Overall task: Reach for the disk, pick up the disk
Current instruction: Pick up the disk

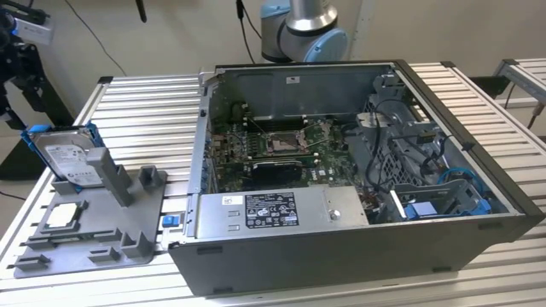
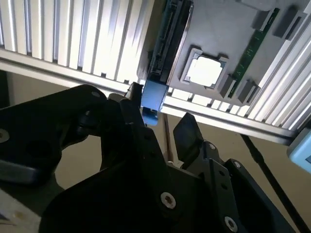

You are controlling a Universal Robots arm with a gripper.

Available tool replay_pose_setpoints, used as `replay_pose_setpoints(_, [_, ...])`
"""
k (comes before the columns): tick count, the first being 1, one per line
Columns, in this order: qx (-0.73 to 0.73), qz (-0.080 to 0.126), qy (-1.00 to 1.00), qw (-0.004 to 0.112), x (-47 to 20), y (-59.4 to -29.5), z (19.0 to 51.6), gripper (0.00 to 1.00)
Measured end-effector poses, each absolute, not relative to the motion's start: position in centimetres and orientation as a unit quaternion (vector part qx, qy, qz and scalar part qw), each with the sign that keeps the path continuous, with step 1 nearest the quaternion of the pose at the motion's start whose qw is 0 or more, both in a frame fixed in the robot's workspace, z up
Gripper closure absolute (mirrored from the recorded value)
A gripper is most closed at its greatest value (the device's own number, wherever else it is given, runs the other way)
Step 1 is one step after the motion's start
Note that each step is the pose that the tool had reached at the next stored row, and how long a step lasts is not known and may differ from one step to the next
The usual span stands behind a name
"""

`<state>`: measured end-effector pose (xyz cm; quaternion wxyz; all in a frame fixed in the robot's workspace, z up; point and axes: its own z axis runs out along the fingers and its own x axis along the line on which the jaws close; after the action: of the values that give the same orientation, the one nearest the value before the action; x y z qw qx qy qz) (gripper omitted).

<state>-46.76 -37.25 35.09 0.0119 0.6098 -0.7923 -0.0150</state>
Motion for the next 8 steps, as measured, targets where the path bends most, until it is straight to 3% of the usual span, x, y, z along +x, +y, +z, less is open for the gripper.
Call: replay_pose_setpoints(8, [0.616, -0.015, -0.788, 0.012, -46.43, -37.10, 34.01, 0.00])
